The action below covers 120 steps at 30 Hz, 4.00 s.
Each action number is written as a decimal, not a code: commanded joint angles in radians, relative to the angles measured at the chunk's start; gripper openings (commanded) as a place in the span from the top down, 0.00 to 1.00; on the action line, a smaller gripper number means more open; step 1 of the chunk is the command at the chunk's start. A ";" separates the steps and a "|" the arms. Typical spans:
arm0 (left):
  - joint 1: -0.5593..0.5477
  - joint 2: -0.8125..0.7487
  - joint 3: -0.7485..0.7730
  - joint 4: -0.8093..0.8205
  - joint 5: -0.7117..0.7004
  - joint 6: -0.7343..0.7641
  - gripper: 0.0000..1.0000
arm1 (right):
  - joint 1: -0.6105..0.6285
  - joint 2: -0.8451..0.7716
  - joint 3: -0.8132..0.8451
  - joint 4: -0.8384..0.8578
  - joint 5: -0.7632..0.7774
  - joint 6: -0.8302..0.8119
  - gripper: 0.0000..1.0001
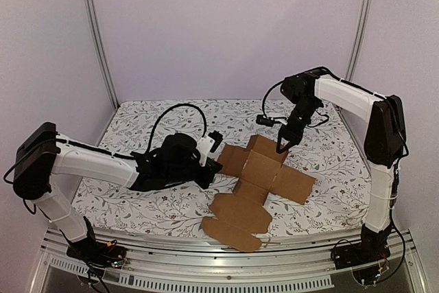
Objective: Fold the paper box
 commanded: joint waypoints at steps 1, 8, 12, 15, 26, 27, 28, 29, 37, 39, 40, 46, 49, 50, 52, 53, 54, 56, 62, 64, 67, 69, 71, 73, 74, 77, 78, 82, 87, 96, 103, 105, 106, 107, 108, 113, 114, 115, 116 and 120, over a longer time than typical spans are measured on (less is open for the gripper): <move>-0.016 0.031 0.027 -0.002 -0.019 -0.001 0.97 | 0.001 -0.023 0.032 -0.067 0.029 -0.006 1.00; -0.023 -0.017 -0.033 0.025 -0.111 -0.059 0.71 | 0.057 -0.096 0.000 0.081 0.267 0.011 1.00; -0.021 -0.104 -0.135 0.065 -0.155 -0.108 0.67 | 0.120 -0.129 -0.011 0.180 0.410 0.008 1.00; -0.021 -0.167 -0.194 0.068 -0.210 -0.142 0.64 | 0.161 -0.147 -0.033 0.259 0.520 0.000 1.00; 0.152 -0.255 -0.371 0.099 -0.286 -0.355 0.48 | 0.324 -0.195 -0.329 0.648 0.803 -0.146 1.00; 0.185 -0.248 -0.370 0.080 -0.275 -0.376 0.47 | 0.335 -0.199 -0.354 0.682 0.819 -0.153 1.00; 0.218 -0.239 -0.369 0.067 -0.257 -0.392 0.46 | 0.348 -0.208 -0.383 0.716 0.830 -0.157 1.00; 0.248 -0.224 -0.364 0.072 -0.228 -0.398 0.46 | 0.360 -0.214 -0.408 0.745 0.839 -0.171 1.00; 0.344 0.053 -0.226 0.150 0.080 -0.305 0.51 | 0.459 -0.304 -0.645 1.036 0.919 -0.244 1.00; 0.344 0.100 -0.213 0.218 0.177 -0.292 0.53 | 0.480 -0.322 -0.705 1.108 0.944 -0.266 1.00; 0.342 0.117 -0.217 0.264 0.223 -0.294 0.53 | 0.488 -0.337 -0.731 1.141 0.955 -0.276 1.00; 0.315 0.165 -0.236 0.458 0.376 -0.283 0.54 | 0.502 -0.404 -0.855 1.330 0.983 -0.346 1.00; 0.283 0.181 -0.193 0.424 0.412 -0.244 0.54 | 0.504 -0.412 -0.894 1.415 0.986 -0.379 1.00; 0.270 0.184 -0.180 0.411 0.416 -0.228 0.54 | 0.505 -0.411 -0.908 1.440 0.987 -0.386 1.00; 0.243 0.186 -0.156 0.369 0.412 -0.199 0.54 | 0.507 -0.412 -0.948 1.517 1.002 -0.409 1.00; 0.231 0.186 -0.149 0.356 0.411 -0.188 0.54 | 0.507 -0.412 -0.969 1.555 1.006 -0.433 1.00; 0.220 0.187 -0.148 0.351 0.412 -0.176 0.54 | 0.508 -0.413 -0.992 1.604 1.003 -0.449 1.00; 0.201 0.188 -0.150 0.356 0.411 -0.165 0.54 | 0.508 -0.415 -1.029 1.652 0.994 -0.487 1.00; 0.176 0.189 -0.193 0.431 0.372 -0.183 0.53 | 0.511 -0.407 -1.091 1.706 0.981 -0.505 1.00; 0.170 0.184 -0.224 0.493 0.390 -0.206 0.52 | 0.515 -0.418 -1.113 1.728 0.978 -0.510 1.00; 0.134 0.181 -0.236 0.535 0.405 -0.196 0.50 | 0.524 -0.444 -1.155 1.771 0.969 -0.520 1.00; 0.109 0.178 -0.237 0.546 0.404 -0.179 0.50 | 0.531 -0.458 -1.188 1.797 0.964 -0.525 1.00; 0.087 0.172 -0.237 0.552 0.402 -0.171 0.49 | 0.536 -0.468 -1.220 1.832 0.963 -0.531 1.00; 0.074 0.164 -0.232 0.538 0.394 -0.178 0.51 | 0.544 -0.477 -1.251 1.883 0.967 -0.540 1.00; 0.068 0.155 -0.231 0.531 0.387 -0.185 0.51 | 0.547 -0.478 -1.270 1.910 0.970 -0.544 1.00; 0.044 0.109 -0.241 0.520 0.365 -0.191 0.50 | 0.555 -0.482 -1.313 1.981 0.980 -0.565 1.00; 0.037 0.092 -0.241 0.506 0.361 -0.191 0.50 | 0.557 -0.478 -1.323 2.002 0.985 -0.569 1.00; 0.006 0.041 -0.233 0.465 0.401 -0.195 0.47 | 0.564 -0.477 -1.346 2.027 0.999 -0.572 1.00; -0.044 0.042 -0.169 0.374 0.395 -0.170 0.45 | 0.577 -0.527 -1.369 2.018 0.994 -0.545 1.00; -0.097 0.177 -0.014 0.198 0.220 -0.130 0.47 | 0.586 -0.564 -1.406 2.009 0.995 -0.531 1.00; -0.122 0.209 0.028 0.170 0.088 -0.130 0.46 | 0.586 -0.582 -1.395 1.969 0.990 -0.465 1.00; -0.124 0.217 0.037 0.174 0.052 -0.127 0.46 | 0.587 -0.580 -1.387 1.954 0.986 -0.450 1.00; -0.124 0.222 0.043 0.174 0.036 -0.125 0.46 | 0.585 -0.577 -1.384 1.946 0.986 -0.445 1.00; -0.125 0.227 0.049 0.174 0.020 -0.121 0.46 | 0.586 -0.568 -1.379 1.938 0.989 -0.441 1.00; -0.125 0.233 0.051 0.176 -0.001 -0.118 0.46 | 0.586 -0.560 -1.373 1.926 0.993 -0.433 1.00; -0.127 0.264 0.045 0.248 0.034 -0.093 0.44 | 0.586 -0.535 -1.357 1.890 1.009 -0.409 1.00; -0.130 0.269 0.039 0.275 0.058 -0.084 0.43 | 0.587 -0.533 -1.355 1.887 1.012 -0.406 1.00; -0.133 0.277 0.035 0.298 0.080 -0.077 0.43 | 0.587 -0.531 -1.355 1.888 1.013 -0.405 1.00; -0.136 0.283 0.031 0.316 0.098 -0.072 0.42 | 0.587 -0.531 -1.354 1.887 1.015 -0.404 1.00; -0.150 0.299 -0.005 0.444 0.166 -0.056 0.42 | 0.586 -0.529 -1.350 1.888 1.031 -0.407 1.00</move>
